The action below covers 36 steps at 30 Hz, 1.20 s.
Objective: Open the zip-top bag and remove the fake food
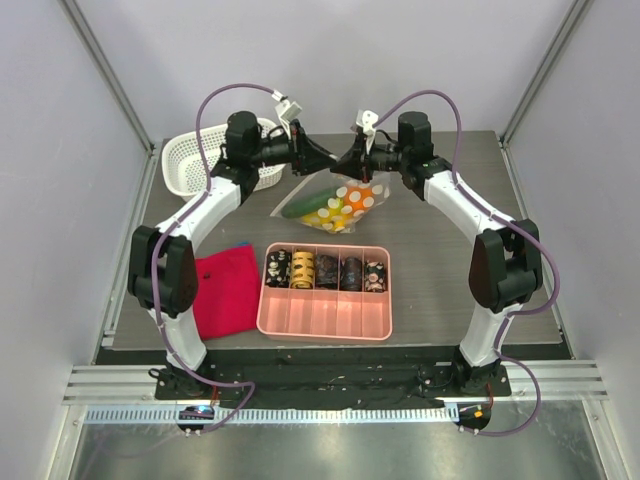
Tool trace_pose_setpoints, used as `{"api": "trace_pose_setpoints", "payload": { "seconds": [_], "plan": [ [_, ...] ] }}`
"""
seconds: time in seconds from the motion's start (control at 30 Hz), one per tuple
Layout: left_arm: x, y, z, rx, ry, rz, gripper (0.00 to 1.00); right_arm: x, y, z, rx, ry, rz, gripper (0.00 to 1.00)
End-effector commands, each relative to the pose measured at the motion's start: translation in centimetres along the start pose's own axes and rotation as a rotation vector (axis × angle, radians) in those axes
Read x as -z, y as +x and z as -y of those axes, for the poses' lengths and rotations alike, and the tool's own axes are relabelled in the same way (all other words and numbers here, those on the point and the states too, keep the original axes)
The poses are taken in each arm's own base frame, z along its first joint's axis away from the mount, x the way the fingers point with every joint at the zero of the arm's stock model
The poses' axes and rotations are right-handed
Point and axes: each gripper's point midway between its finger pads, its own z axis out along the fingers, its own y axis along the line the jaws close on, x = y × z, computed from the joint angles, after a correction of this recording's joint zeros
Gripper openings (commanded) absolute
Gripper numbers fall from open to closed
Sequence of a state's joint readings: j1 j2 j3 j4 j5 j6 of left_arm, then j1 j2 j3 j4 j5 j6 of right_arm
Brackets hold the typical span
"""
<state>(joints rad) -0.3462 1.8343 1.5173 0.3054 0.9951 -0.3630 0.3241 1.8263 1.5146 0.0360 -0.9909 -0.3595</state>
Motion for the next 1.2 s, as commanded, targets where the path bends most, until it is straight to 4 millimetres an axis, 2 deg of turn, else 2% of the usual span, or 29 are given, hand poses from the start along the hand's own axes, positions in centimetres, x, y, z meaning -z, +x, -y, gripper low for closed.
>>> {"api": "trace_pose_setpoints", "payload": {
  "seconds": [0.0, 0.07, 0.2, 0.27, 0.3, 0.33, 0.4, 0.43, 0.5, 0.53, 0.67, 0.73, 0.8, 0.83, 0.97, 1.07, 1.1, 1.13, 1.17],
  "plan": [
    [0.5, -2.4, 1.4, -0.069, 0.02, 0.043, 0.29, 0.1, -2.6, -0.2, 0.048, -0.02, 0.04, 0.01],
    [0.5, -2.3, 1.3, -0.07, 0.016, 0.041, 0.28, 0.1, -2.7, -0.3, 0.043, -0.025, 0.044, 0.01],
    [0.5, -1.9, 0.9, -0.071, 0.0, 0.029, 0.13, 0.2, -3.1, -0.6, 0.039, -0.043, 0.055, 0.01],
    [0.5, -1.8, 0.5, -0.08, -0.017, 0.021, 0.06, 0.1, -3.7, -0.6, 0.013, -0.035, 0.086, 0.01],
    [0.6, -1.5, 0.4, -0.073, -0.024, 0.011, 0.04, 0.0, -4.1, -0.7, -0.006, -0.04, 0.104, 0.01],
    [0.7, -1.7, 0.5, -0.08, -0.033, 0.015, 0.03, 0.0, -5.2, -0.5, 0.024, -0.035, 0.148, 0.01],
    [1.1, -1.5, 0.0, -0.079, -0.055, 0.015, 0.0, 0.0, -5.4, -0.8, -0.053, -0.037, 0.175, 0.01],
    [1.3, -1.4, 0.0, -0.072, -0.06, 0.011, 0.0, 0.0, -6.3, -0.6, -0.025, -0.029, 0.208, 0.01],
    [1.6, -1.4, -0.1, -0.07, -0.066, 0.012, 0.0, -0.1, -6.2, -0.7, -0.091, -0.028, 0.223, 0.01],
    [1.8, -1.5, -0.1, -0.07, -0.072, 0.013, 0.0, 0.0, -6.9, -0.8, -0.078, -0.03, 0.249, 0.01],
    [2.8, -2.3, -0.2, -0.065, -0.099, 0.041, 0.0, 0.1, -6.8, -0.7, -0.124, -0.023, 0.259, 0.01],
    [3.3, -2.4, -0.6, -0.072, -0.117, 0.034, 0.0, 0.4, -7.5, -0.9, -0.132, -0.026, 0.281, 0.01],
    [3.6, -1.7, -0.8, -0.053, -0.122, 0.021, 0.0, 0.7, -8.0, -1.1, -0.15, -0.03, 0.305, 0.01],
    [3.6, -1.4, -0.9, -0.049, -0.123, 0.019, 0.0, 0.9, -9.0, -1.2, -0.153, -0.031, 0.336, 0.01],
    [3.8, -0.7, -1.0, -0.035, -0.124, 0.016, 0.0, 1.3, -9.5, -0.7, -0.167, 0.003, 0.357, 0.01],
    [4.9, -0.1, -1.9, -0.016, -0.199, 0.007, 0.0, 2.7, -9.4, 1.1, -0.149, 0.071, 0.358, 0.01],
    [5.6, 0.3, -2.4, 0.014, -0.246, -0.004, 0.0, 3.2, -9.3, 1.7, -0.148, 0.085, 0.358, 0.01],
    [6.5, 0.0, -3.2, 0.021, -0.335, 0.011, 0.0, 4.4, -9.5, 2.9, -0.131, 0.111, 0.368, 0.01],
    [7.4, 1.5, -3.8, 0.054, -0.386, -0.006, 0.0, 4.8, -9.2, 3.5, -0.144, 0.12, 0.37, 0.01]
  ]
}}
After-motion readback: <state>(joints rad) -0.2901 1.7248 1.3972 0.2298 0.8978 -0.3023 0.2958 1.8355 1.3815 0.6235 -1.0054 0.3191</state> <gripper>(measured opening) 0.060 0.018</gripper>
